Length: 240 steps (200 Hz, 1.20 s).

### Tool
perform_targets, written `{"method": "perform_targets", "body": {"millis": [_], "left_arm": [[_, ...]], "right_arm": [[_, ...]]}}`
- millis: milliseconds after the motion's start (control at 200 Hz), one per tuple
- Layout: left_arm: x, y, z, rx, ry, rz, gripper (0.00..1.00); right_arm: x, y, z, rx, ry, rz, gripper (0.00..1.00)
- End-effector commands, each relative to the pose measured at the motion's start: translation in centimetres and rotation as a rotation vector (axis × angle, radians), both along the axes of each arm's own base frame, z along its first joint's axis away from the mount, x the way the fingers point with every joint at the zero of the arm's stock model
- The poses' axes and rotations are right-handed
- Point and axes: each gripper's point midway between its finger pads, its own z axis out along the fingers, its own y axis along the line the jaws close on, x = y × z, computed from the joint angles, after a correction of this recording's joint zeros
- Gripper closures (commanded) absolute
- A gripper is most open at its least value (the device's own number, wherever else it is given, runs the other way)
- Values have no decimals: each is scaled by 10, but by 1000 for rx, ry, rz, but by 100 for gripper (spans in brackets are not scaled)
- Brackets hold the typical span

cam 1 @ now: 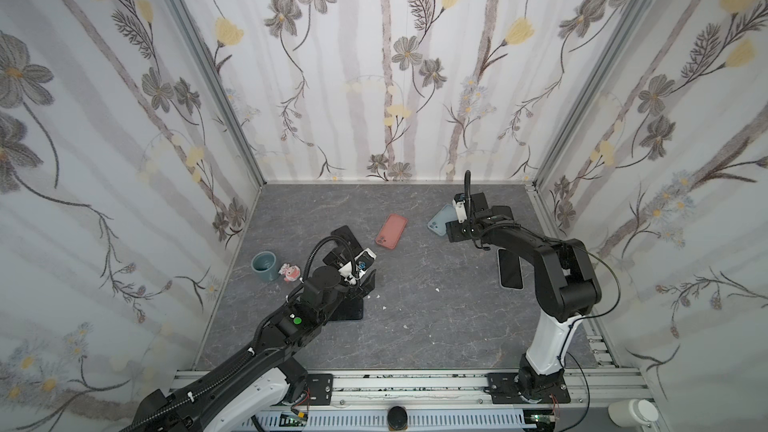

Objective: Put the phone into the phone case
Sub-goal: 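Set the cased phone down beside the far black phone and open the right gripper, then move the right gripper to the empty pale blue case and grip its edge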

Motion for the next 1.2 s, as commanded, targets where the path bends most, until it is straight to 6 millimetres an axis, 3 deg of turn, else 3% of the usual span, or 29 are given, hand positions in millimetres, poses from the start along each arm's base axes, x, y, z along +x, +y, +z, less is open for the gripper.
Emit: {"method": "perform_targets", "body": {"millis": [0, 315, 565, 699, 1019, 1194], "left_arm": [[5, 4, 7, -13, -37, 28, 0], [6, 2, 4, -29, -16, 20, 0], [7, 2, 2, -26, -8, 23, 0], [7, 2, 2, -25, -4, 19, 0], [7, 1, 8, -61, -5, 18, 0], [8, -2, 0, -55, 19, 15, 0]], "right_arm": [[13, 14, -5, 55, 21, 8, 25], [32, 28, -34, 86, 82, 21, 28], [32, 31, -49, 81, 133, 36, 30], [20, 36, -49, 103, 180, 39, 30], [-30, 62, -41, 128, 245, 20, 30], [-60, 98, -36, 275, 274, 55, 30]]}}
